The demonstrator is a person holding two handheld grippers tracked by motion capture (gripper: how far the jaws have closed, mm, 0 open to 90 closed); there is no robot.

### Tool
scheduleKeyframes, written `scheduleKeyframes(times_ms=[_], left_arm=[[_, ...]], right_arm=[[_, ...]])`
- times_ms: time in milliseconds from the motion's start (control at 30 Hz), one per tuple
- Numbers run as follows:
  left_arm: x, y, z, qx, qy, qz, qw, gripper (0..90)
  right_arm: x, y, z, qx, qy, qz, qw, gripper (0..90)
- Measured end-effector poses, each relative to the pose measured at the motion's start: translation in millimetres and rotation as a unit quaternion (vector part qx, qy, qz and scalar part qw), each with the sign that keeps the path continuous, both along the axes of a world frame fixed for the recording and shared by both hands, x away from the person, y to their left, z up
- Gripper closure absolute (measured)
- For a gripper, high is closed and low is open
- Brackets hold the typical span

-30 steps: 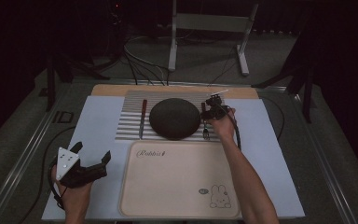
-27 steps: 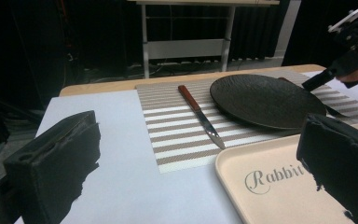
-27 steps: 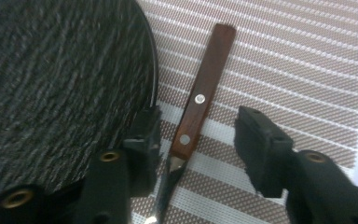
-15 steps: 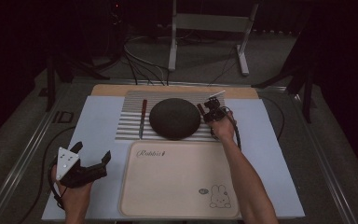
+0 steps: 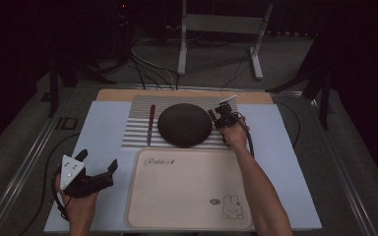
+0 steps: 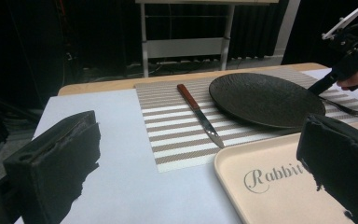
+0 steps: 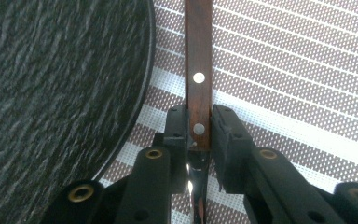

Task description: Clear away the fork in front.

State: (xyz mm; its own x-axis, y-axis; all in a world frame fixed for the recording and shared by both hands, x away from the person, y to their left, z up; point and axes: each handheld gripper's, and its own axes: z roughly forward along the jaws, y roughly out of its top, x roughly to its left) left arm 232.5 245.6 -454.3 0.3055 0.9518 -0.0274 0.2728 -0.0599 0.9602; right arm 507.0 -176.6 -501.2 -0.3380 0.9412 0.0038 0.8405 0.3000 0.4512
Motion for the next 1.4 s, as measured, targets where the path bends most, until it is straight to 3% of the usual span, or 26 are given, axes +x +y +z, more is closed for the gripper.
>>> scheduleKeyframes(times_ms=[200,333,467,633,733,900,933,1100,1133,1167,1367,1400], left_arm=[[0.2,-0.4,0.0,0.002,-0.001,-0.001,1.0,0.0],[1.5,0.1,-0.7,0.002,0.001,-0.001,1.0,0.0],[1.7,-1.0,-0.9,0.003,0.001,0.0,1.0,0.0],[1.3,-1.8,-0.8,0.005,0.0,-0.001,1.0,0.0],[1.5,-1.9,-1.0,0.005,0.001,-0.001,1.0,0.0],[1.7,-2.4,-1.3,0.006,0.002,0.0,1.0,0.0],[1.7,-2.4,-1.3,0.006,0.002,0.0,1.0,0.0],[2.2,-2.8,-1.6,0.007,0.002,-0.002,1.0,0.0],[2.2,-2.8,-1.6,0.007,0.002,-0.002,1.0,0.0],[2.0,-3.3,-1.4,0.008,0.002,-0.003,1.0,0.0],[1.9,-3.3,-1.5,0.009,0.002,-0.002,1.0,0.0],[1.9,-3.7,-1.5,0.009,0.002,-0.002,1.0,0.0]], right_arm=[[-2.3,1.8,1.1,-0.01,0.002,0.007,0.9999,77.6],[-8.8,-1.7,5.0,0.003,-0.025,0.019,0.9995,77.6],[-15.5,-5.1,18.4,0.022,-0.058,0.032,0.9976,77.6],[-29.9,-7.1,34.5,0.043,-0.112,0.05,0.9915,77.6],[-39.9,-6.1,41.1,0.04,-0.141,0.064,0.9871,77.6],[-53.7,-9.9,48.4,0.057,-0.18,0.068,0.9796,77.6],[-53.7,-9.9,48.4,0.057,-0.18,0.068,0.9796,77.6],[-65.6,-13.2,53.2,0.051,-0.212,0.076,0.973,77.6],[-65.6,-13.2,53.2,0.051,-0.212,0.076,0.973,77.6],[-70.5,-14.0,56.4,0.051,-0.222,0.08,0.9704,77.6],[-80.3,-16.0,61.7,0.058,-0.24,0.084,0.9655,77.6],[-84.3,-16.7,63.5,0.058,-0.247,0.087,0.9634,77.7]])
